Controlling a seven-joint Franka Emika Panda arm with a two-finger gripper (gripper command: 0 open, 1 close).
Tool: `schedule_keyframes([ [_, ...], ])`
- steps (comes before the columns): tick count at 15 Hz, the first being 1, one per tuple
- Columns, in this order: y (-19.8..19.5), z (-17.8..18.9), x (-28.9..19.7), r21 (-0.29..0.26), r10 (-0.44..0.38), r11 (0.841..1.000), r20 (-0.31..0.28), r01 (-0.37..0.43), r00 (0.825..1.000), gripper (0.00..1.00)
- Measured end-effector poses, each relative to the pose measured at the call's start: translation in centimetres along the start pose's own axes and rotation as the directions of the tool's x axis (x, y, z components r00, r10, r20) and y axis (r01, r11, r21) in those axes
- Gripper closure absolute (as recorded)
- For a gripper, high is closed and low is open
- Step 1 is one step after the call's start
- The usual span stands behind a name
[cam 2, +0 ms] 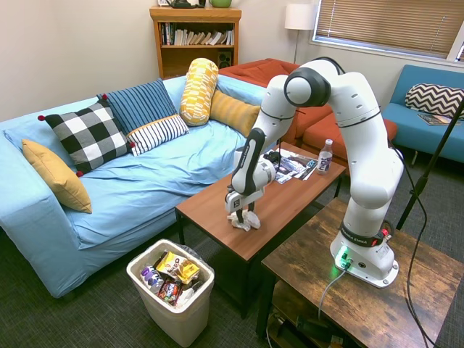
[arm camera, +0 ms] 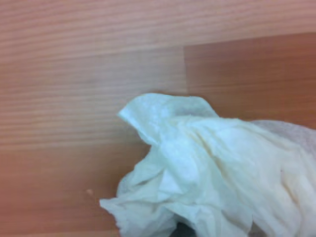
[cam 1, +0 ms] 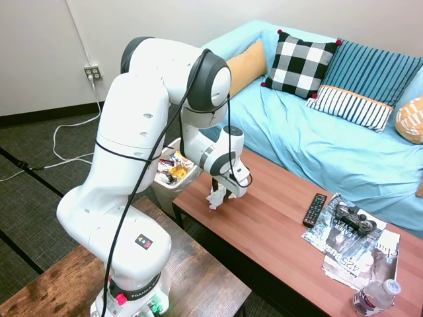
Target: Throw the tissue in the trash bin
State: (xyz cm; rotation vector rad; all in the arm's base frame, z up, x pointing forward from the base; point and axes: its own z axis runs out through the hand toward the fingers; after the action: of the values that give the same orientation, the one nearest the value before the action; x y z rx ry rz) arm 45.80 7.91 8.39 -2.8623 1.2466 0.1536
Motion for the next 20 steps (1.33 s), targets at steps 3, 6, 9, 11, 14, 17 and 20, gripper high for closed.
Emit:
schedule_keyframes([
  [3, -0.1, -0.5, 0.0, 0.009, -0.015, 1.0, 0.003, 0.015, 1.0, 1.0],
  [6, 0.0, -1.5, -0.1, 0.016, -0.02, 1.0, 0.001, 0.02, 1.0, 1.0],
  [9, -0.7, -2.9, -1.1, 0.022, -0.044, 0.999, 0.005, 0.044, 0.999, 1.0],
  [11, -2.1, -4.8, -3.1, 0.037, -0.087, 0.995, -0.001, 0.087, 0.996, 1.0],
  [14, -6.4, -8.2, -9.8, 0.06, -0.167, 0.984, -0.032, 0.168, 0.985, 1.0],
  [17, -10.7, -9.3, -18.5, 0.05, -0.238, 0.969, -0.083, 0.243, 0.968, 1.0],
  [20, -14.7, -7.7, -25.0, 0.029, -0.289, 0.955, -0.107, 0.294, 0.951, 1.0],
])
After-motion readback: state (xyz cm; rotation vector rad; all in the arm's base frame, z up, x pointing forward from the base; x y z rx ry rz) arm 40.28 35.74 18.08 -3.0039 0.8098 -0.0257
